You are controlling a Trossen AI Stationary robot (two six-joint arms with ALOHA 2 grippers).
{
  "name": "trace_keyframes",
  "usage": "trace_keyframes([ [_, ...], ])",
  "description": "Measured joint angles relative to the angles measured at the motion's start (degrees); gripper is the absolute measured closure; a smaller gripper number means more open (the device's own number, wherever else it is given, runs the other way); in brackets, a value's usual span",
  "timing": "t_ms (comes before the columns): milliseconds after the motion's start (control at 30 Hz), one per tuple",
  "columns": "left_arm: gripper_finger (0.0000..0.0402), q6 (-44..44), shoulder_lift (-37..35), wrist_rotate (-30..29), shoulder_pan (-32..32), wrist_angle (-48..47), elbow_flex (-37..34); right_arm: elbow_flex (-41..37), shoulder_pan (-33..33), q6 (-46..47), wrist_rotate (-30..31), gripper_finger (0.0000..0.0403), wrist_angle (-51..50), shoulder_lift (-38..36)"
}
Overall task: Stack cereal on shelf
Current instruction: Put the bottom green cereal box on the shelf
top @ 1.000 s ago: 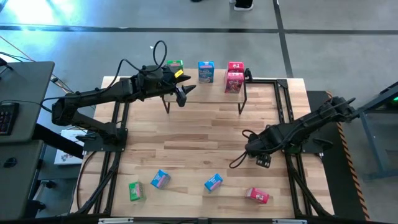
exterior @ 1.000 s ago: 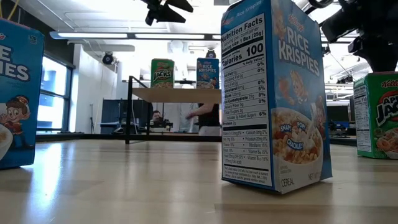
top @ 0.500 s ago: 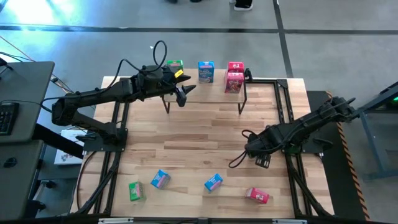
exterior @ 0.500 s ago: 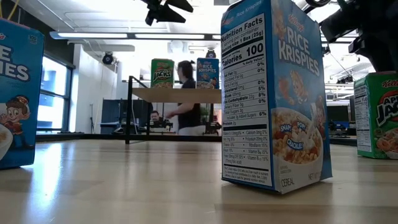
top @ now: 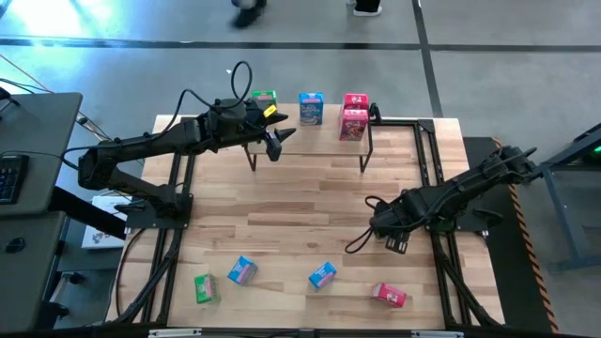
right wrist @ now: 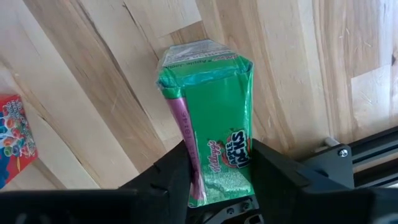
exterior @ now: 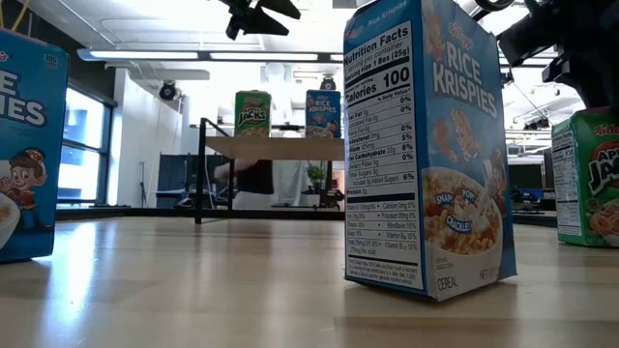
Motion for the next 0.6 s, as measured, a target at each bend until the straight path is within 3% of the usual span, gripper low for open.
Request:
trace_keyframes([
  [300,0.0178,0.0,0.0,0.0,0.0,0.0,0.0,0.6,0.0,3.9,-2.5,0.0265,-0.3,0.0],
  [600,0.0178,0.0,0.0,0.0,0.0,0.1,0.0,6.6,0.0,9.4,0.2,0.0265,-1.4,0.0],
])
